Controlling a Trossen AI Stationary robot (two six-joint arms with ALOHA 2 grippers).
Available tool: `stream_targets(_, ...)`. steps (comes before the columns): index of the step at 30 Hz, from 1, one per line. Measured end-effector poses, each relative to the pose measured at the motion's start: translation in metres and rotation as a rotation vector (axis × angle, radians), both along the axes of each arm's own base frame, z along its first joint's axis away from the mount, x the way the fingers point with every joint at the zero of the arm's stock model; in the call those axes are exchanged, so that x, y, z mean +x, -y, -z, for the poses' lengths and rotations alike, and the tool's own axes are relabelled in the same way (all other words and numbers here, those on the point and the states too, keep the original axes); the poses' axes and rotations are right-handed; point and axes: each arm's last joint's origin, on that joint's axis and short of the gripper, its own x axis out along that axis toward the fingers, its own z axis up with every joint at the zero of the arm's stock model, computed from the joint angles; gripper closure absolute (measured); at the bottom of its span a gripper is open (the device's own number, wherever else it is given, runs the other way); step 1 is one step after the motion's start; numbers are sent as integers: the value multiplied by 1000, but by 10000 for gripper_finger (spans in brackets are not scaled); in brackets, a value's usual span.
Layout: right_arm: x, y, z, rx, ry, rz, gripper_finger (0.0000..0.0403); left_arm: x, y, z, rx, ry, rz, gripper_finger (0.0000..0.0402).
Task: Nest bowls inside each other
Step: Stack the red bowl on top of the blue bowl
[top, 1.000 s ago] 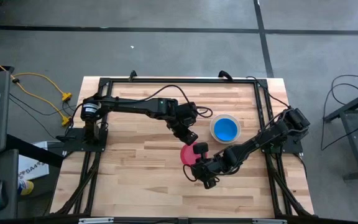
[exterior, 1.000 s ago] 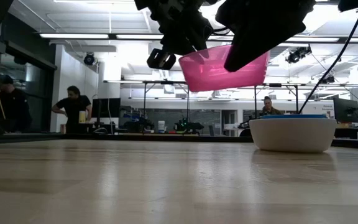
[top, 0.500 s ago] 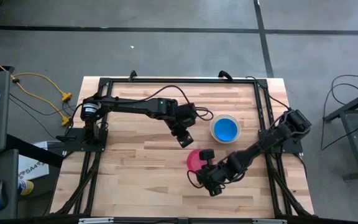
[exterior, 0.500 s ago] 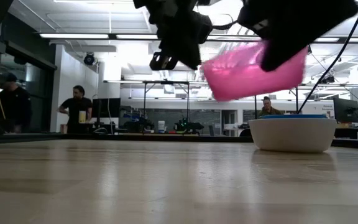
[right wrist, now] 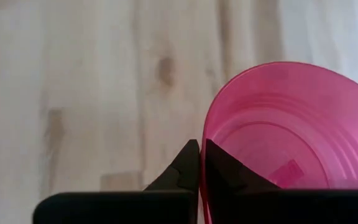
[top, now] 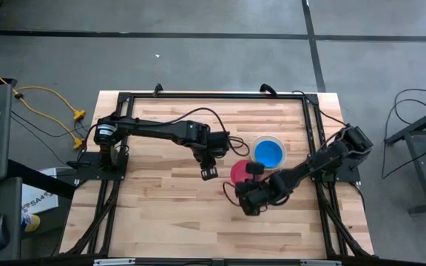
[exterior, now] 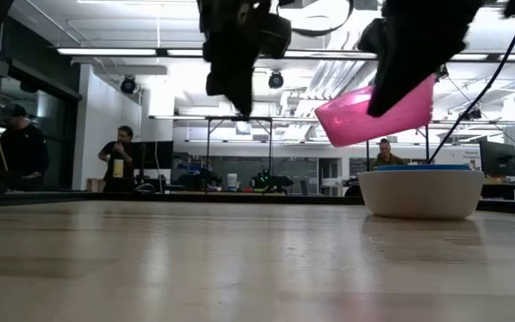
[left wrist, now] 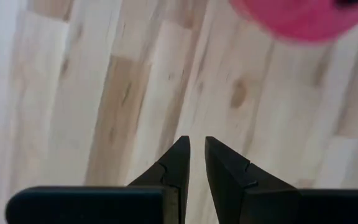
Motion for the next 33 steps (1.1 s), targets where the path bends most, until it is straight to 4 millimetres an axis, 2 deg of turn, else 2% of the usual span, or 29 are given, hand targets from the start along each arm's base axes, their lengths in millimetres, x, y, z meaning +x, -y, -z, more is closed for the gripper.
stream_targets(9,5,41,-18,-2,94,265,400,-10,0,7,216,-112,31,352)
stream_targets(14,3,57,-28,12,142,392,400,-13,1,9,274,-143,63,352)
stream_targets(21,-5,62,-27,0,139,534,400,-21,14,37,435,-227,91,352)
stream_targets(27,-9,65,-27,-10,164,640,400,-31,25,70,444,-268,101,352)
stream_targets(33,-12,62,-27,23,230,769,400,-37,33,91,451,-268,136,352)
